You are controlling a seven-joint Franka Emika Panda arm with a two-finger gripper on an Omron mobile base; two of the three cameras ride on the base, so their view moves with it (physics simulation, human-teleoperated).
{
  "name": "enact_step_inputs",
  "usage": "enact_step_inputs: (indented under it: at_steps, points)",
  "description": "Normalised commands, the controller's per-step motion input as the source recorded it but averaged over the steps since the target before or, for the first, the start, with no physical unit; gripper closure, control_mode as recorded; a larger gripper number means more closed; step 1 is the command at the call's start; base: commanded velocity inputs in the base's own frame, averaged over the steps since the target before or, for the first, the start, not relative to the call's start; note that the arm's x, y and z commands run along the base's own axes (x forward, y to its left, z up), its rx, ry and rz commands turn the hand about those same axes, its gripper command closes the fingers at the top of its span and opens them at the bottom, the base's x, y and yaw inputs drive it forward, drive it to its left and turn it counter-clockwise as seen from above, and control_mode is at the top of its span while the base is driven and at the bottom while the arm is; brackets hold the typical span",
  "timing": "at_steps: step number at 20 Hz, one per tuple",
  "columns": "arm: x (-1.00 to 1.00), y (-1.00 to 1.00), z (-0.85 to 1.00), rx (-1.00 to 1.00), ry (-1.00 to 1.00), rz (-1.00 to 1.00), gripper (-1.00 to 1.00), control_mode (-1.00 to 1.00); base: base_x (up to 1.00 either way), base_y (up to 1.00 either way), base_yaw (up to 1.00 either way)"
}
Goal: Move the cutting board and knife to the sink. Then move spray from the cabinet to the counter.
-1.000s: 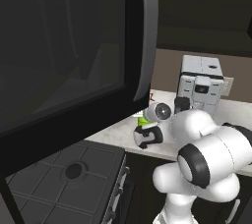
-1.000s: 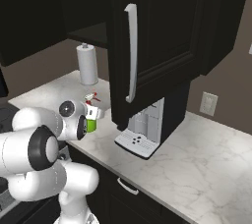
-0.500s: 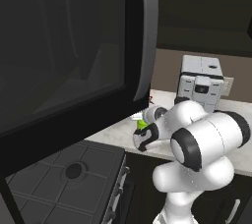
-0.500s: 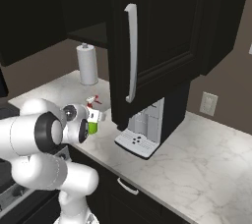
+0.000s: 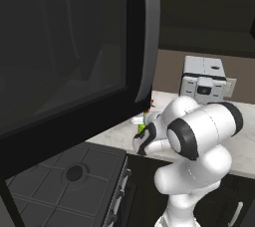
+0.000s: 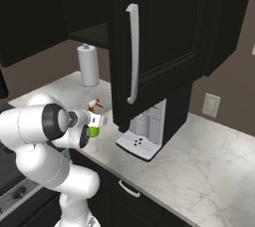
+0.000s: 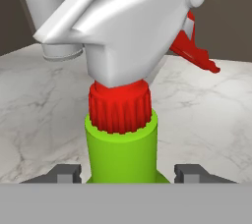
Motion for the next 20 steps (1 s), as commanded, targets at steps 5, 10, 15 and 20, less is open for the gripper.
enact_step_inputs:
  at_steps: [5,10,15,20]
  points:
    - [0.0,-0.01,-0.2,0.0,0.0,0.0,1.0,-1.0,0.0,0.0,0.0]
    - [0.0,0.0,-0.19,0.0,0.0,0.0,1.0,-1.0,0.0,0.0,0.0]
    - [0.0,-0.02,-0.15,0.0,0.0,0.0,1.0,-1.0,0.0,0.0,0.0]
    - [0.0,-0.01,-0.15,0.0,0.0,0.0,1.0,-1.0,0.0,0.0,0.0]
